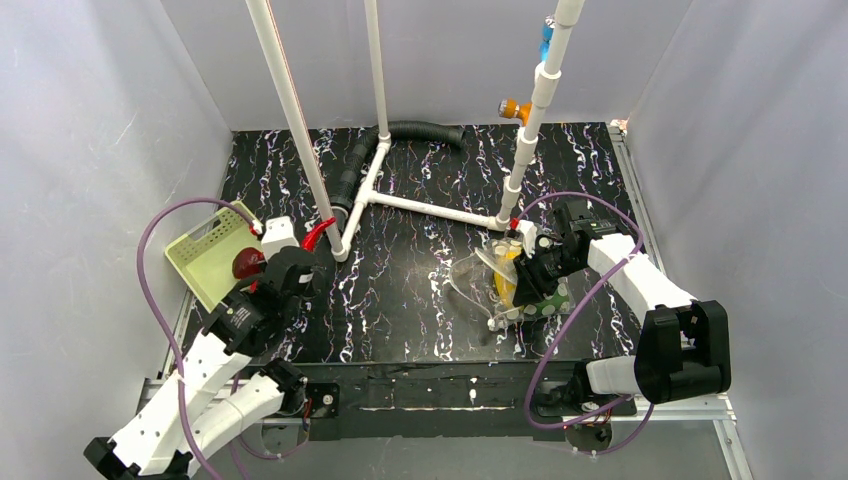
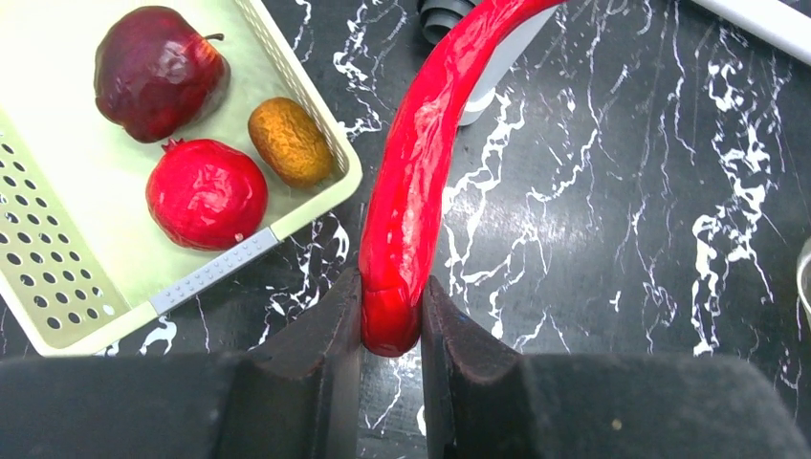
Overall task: Open the zip-top bag and remove the fake food
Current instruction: Place the fake vegetable in the bin.
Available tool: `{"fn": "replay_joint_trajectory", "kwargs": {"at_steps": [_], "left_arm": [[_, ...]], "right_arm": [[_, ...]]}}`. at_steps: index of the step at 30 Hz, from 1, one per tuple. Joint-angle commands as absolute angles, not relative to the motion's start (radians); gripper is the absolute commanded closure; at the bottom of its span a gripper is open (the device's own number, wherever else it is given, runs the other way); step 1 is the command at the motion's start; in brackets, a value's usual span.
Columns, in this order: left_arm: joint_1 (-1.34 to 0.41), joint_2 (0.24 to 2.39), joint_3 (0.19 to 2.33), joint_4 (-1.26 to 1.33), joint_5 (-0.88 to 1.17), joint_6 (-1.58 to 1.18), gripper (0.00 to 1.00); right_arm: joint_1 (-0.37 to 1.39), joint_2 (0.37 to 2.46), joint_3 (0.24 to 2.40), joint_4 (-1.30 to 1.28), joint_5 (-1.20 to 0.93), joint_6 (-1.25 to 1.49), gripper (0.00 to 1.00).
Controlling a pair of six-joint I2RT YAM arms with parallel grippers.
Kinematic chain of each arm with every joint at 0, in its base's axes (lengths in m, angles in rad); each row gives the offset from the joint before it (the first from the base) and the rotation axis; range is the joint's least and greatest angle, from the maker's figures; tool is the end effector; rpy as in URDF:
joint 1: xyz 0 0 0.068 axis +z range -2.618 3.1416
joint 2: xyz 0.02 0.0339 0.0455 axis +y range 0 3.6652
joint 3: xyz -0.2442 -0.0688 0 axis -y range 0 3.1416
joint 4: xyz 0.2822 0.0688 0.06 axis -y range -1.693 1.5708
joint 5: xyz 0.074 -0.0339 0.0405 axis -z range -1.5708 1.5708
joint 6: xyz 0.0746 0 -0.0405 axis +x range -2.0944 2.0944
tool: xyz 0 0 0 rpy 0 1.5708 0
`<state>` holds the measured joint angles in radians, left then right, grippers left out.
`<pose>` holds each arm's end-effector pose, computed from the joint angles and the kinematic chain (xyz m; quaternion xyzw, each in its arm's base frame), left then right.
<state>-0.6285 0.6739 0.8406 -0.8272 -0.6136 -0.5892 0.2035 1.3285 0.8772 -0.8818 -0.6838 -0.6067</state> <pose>0.1904 -0.0853 0.2891 -0.1159 0.8587 -0.0172 0.4989 0.2574 0.1012 0.1534 -0.4052 0.8441 0.3038 0.1761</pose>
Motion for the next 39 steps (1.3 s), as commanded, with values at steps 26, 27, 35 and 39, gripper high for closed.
{"fn": "replay_joint_trajectory", "kwargs": {"at_steps": [26, 27, 35, 39], "left_arm": [[-0.204, 0.812, 0.772, -0.682, -0.65, -0.607, 0.97], [-0.17, 0.821, 0.768, -0.66, -0.636, -0.598, 0.97], [0.143, 0.964, 0.78, -0.602, -0.501, -0.657, 0.9], [0.242, 1.031, 0.801, -0.604, -0.507, -0.688, 0.75]], "right_arm": [[0.213, 1.324, 0.914, -0.895, -0.691, -0.624, 0.64], [0.213, 1.324, 0.915, -0.895, -0.693, -0.625, 0.64], [0.213, 1.32, 0.918, -0.899, -0.698, -0.627, 0.64], [0.213, 1.318, 0.919, -0.901, -0.699, -0.628, 0.64]]}}
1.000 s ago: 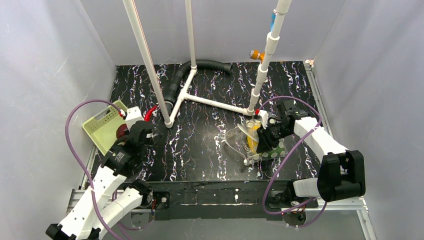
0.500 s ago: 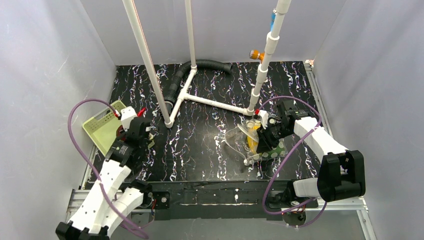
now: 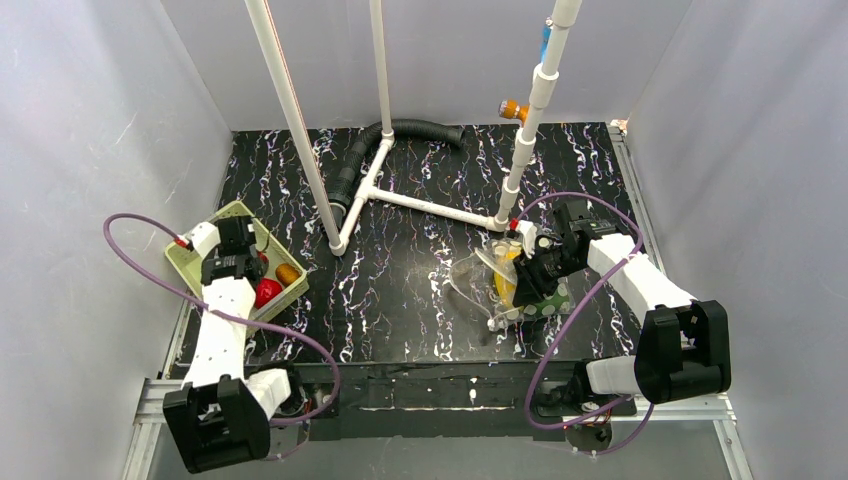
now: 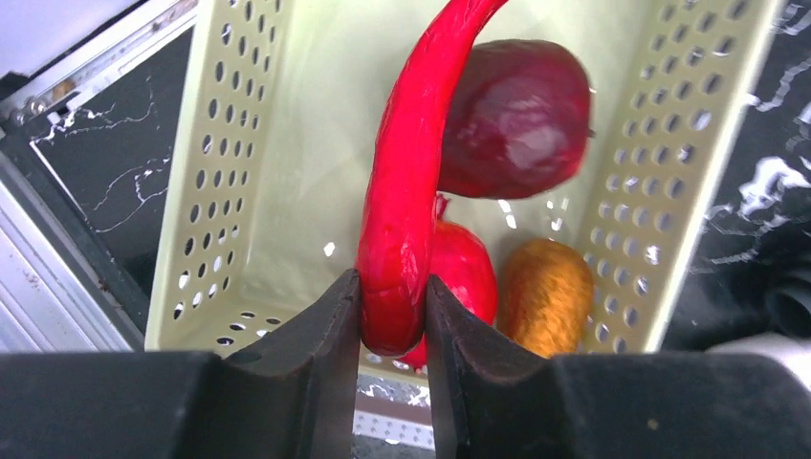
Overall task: Open the zip-top bag and remove the fake food
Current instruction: Place the fake vegetable in the bin.
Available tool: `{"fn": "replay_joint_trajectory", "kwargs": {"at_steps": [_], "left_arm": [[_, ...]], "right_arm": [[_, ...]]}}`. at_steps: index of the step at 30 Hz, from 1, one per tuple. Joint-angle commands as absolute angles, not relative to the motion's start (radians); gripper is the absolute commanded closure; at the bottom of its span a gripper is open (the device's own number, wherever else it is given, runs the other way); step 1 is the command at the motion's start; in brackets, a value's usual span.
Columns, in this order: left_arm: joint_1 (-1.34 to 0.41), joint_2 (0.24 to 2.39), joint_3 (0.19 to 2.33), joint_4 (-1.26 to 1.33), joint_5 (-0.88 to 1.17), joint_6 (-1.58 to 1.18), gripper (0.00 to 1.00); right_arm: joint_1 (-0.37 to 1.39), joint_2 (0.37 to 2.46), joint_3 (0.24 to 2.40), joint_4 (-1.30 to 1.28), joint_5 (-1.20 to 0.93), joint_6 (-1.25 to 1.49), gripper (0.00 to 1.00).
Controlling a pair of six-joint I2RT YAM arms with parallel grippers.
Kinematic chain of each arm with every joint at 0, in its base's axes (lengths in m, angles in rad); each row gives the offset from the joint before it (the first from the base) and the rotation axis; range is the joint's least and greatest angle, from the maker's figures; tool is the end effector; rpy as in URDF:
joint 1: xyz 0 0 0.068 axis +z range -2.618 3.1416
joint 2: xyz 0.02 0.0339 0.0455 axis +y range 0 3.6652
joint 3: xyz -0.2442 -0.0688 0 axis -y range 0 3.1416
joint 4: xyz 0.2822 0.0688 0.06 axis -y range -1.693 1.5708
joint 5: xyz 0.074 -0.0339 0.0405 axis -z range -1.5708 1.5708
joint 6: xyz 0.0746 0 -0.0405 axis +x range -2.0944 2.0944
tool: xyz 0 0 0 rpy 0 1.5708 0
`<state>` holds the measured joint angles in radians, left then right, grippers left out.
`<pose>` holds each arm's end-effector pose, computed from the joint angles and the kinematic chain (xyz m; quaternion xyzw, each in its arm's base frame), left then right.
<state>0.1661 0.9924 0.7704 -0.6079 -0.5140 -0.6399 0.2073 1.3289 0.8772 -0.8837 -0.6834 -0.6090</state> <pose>0.2590 0.0806 0.2118 -0.4382 0.7932 0.1481 0.3960 0.2568 0.1021 0.1532 -0.4075 0.8432 0.3040 0.1748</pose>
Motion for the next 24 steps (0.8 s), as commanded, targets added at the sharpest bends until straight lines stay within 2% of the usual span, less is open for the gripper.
{"fn": "replay_joint_trajectory", "kwargs": {"at_steps": [1, 2, 5, 6, 9, 14, 19, 24], "left_arm": [[0.258, 1.045, 0.805, -0.609, -0.507, -0.696, 0.7], [0.266, 1.056, 0.809, -0.61, -0.506, -0.699, 0.58], [0.268, 1.085, 0.821, -0.628, -0.51, -0.709, 0.1], [0.269, 1.086, 0.823, -0.632, -0.512, -0.71, 0.02], [0.269, 1.037, 0.802, -0.603, -0.44, -0.666, 0.02], [0.253, 0.858, 0.698, -0.48, 0.026, -0.439, 0.02], [0.196, 0.763, 0.627, -0.458, 0.399, -0.439, 0.02], [0.061, 0.692, 0.585, -0.485, 0.455, -0.499, 0.02]], "right_arm": [[0.214, 1.317, 0.918, -0.901, -0.699, -0.627, 0.64], [0.213, 1.316, 0.919, -0.902, -0.7, -0.628, 0.64], [0.214, 1.312, 0.918, -0.903, -0.702, -0.629, 0.64], [0.213, 1.312, 0.918, -0.903, -0.702, -0.628, 0.64], [0.214, 1.307, 0.916, -0.903, -0.702, -0.63, 0.64], [0.213, 1.313, 0.917, -0.907, -0.702, -0.635, 0.64], [0.214, 1.305, 0.922, -0.936, -0.734, -0.674, 0.64], [0.213, 1.284, 0.918, -0.951, -0.753, -0.701, 0.64]]}}
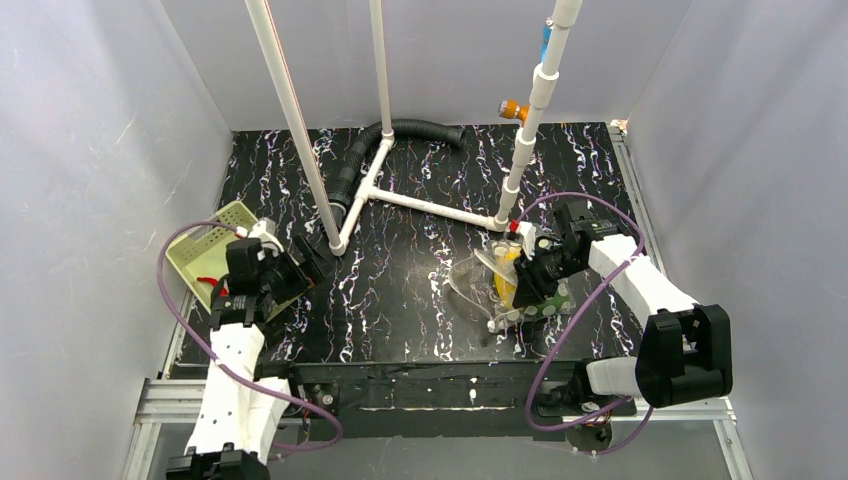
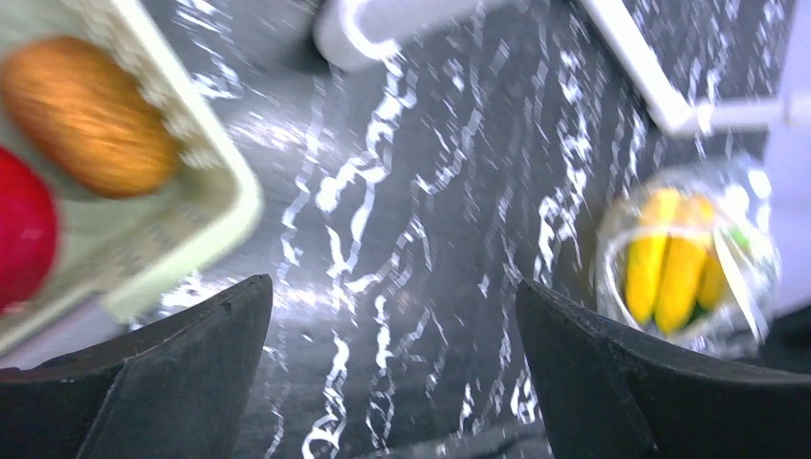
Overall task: Open the zip-top bag and remove the fake food
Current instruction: Place the fake vegetable in the bin.
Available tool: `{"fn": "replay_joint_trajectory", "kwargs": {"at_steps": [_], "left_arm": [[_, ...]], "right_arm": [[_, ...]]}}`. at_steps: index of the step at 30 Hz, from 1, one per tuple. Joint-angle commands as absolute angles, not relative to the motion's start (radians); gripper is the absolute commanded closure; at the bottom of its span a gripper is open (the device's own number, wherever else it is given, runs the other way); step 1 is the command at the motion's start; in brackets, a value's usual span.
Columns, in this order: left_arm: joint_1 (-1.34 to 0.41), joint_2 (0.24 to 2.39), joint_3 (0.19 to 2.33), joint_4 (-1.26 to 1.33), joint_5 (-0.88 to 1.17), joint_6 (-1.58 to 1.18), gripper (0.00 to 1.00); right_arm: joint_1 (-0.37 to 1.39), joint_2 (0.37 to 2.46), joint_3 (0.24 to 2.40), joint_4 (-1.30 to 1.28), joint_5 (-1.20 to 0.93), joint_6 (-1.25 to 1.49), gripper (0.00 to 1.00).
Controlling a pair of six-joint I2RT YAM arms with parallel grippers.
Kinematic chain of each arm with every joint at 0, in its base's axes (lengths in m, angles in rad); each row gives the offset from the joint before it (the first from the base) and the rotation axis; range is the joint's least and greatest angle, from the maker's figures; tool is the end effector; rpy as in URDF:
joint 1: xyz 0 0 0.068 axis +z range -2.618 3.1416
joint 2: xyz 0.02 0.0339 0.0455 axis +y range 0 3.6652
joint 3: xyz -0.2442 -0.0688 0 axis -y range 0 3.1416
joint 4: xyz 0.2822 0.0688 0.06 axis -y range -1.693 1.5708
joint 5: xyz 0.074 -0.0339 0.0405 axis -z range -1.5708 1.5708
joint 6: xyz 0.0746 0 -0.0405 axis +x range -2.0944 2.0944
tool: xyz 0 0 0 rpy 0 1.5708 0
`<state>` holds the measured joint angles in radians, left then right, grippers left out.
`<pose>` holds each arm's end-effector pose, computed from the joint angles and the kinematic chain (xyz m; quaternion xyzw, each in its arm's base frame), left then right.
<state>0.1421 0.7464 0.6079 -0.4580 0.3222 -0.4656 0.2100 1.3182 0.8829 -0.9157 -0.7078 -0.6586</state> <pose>0.2491 0.0118 0.2185 -0.1893 0.8547 -0.2143 0.4332 0.2526 0.1034 0.1578 -0.4268 0.8298 0.3130 0.1769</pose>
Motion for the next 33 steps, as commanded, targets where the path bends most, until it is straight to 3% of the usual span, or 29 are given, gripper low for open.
{"fn": "replay_joint_trajectory", "kwargs": {"at_steps": [1, 18, 27, 33], "left_arm": [[0.033, 0.679, 0.583, -0.492, 0.45, -0.508, 0.02], [-0.443, 0.614, 0.528, -0.41, 0.419, -0.643, 0.02], [-0.768, 0.761, 0.516, -0.149, 0.271, -0.701, 0.05], [-0.896, 0.868, 0.508, 0.085, 0.183, -0.779, 0.04]], "right_arm": [[0.214, 1.281, 0.918, -0.953, -0.758, -0.705, 0.64], [0.23, 1.262, 0.926, -1.079, -0.911, -0.863, 0.64], [0.241, 1.266, 0.935, -1.12, -0.931, -0.91, 0.64], [0.241, 1.263, 0.936, -1.116, -0.918, -0.907, 0.63]]}}
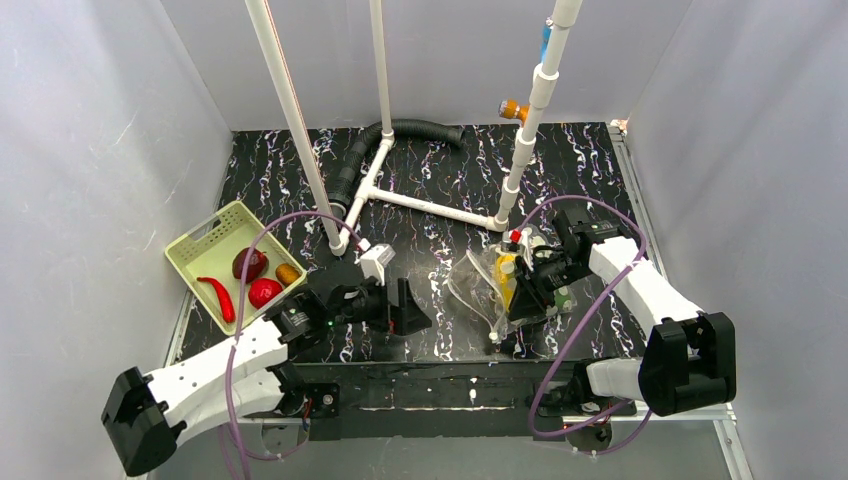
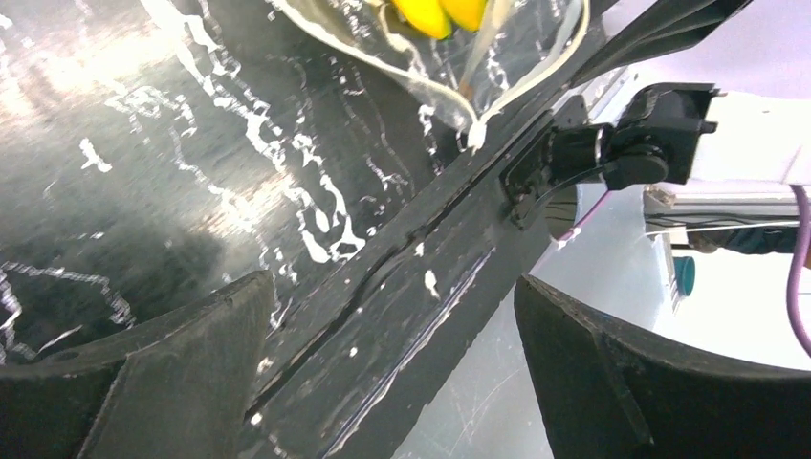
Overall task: Open the zip-top bag and remove the fake food
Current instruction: Place the fake vegetable in the bin, then pick up the fake fruit from the zipper food storage bag.
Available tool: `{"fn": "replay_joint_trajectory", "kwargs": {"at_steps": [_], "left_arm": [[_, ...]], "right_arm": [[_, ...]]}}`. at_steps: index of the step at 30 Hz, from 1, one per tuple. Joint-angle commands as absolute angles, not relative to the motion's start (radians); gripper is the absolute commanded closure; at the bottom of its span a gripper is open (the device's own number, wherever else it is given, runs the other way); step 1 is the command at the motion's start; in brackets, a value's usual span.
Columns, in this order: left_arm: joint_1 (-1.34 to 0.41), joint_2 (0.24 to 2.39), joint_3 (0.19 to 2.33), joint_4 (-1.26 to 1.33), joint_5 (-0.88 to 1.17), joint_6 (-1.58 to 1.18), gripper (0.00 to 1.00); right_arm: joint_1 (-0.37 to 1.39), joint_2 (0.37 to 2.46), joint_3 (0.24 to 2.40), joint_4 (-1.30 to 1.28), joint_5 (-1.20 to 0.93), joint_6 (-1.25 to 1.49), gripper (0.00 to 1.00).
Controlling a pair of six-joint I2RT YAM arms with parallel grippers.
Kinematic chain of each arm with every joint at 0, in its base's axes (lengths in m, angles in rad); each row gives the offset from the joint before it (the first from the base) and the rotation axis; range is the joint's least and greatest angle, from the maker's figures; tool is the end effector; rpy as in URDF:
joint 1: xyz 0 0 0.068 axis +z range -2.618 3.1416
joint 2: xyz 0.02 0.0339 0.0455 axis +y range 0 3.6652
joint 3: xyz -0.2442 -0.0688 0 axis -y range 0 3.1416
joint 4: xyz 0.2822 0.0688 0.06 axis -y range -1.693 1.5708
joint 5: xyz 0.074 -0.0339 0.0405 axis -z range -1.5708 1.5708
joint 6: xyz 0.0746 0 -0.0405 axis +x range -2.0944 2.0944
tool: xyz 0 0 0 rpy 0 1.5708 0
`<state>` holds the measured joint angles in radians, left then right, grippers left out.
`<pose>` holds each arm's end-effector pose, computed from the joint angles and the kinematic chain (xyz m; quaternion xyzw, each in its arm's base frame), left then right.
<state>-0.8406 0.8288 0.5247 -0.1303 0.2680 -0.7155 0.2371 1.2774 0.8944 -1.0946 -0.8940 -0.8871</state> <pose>0.1684 -0.2178 0.2048 0.1240 0.8292 -0.4545 0.3008 0.2243 0.1140 0.1773 -0.4971 0.7514 0.3958 0.1777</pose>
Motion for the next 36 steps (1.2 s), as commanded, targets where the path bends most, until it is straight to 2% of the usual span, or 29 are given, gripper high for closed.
{"fn": "replay_joint_trajectory", "kwargs": {"at_steps": [1, 21, 36], "left_arm": [[-0.908, 0.881, 0.499, 0.126, 0.173, -0.797, 0.04], [-1.062, 1.16, 0.498, 0.46, 0.015, -0.929, 0.05], [-1.104, 1.288, 0.526, 0.574, -0.044, -0.952, 0.05]], "right_arm": [[0.241, 1.261, 0.937, -1.115, -0.914, -0.906, 0.63], [0.206, 1.192, 0.931, -1.104, -0.872, -0.898, 0.45], [0.131, 1.134, 0.935, -1.114, -0.893, -0.915, 0.44]]}}
